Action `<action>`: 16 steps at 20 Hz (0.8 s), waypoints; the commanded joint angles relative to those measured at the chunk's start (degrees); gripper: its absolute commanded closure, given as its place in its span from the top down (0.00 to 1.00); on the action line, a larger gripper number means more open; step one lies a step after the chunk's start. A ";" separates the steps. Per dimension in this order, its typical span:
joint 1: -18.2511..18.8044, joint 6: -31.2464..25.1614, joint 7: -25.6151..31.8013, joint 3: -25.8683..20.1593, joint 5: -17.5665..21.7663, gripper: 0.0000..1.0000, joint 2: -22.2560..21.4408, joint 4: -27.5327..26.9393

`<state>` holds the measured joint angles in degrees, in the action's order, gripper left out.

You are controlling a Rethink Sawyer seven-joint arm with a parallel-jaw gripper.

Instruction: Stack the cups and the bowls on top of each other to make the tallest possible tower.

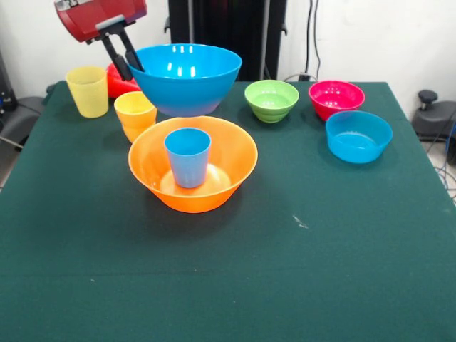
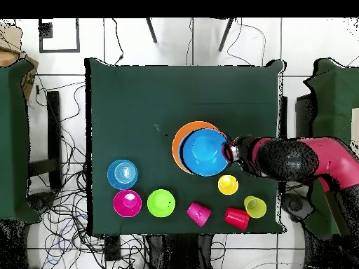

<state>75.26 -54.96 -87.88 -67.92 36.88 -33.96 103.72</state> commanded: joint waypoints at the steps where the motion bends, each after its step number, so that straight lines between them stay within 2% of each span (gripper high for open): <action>1: -4.33 -0.66 14.91 4.86 5.01 0.00 3.88 -3.99; 6: -4.95 0.92 14.35 5.14 5.91 0.00 5.08 -4.57; 16: -6.20 0.18 13.93 4.66 5.56 0.00 5.01 -5.97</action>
<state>72.76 -54.96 -87.88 -67.47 37.79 -30.40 101.78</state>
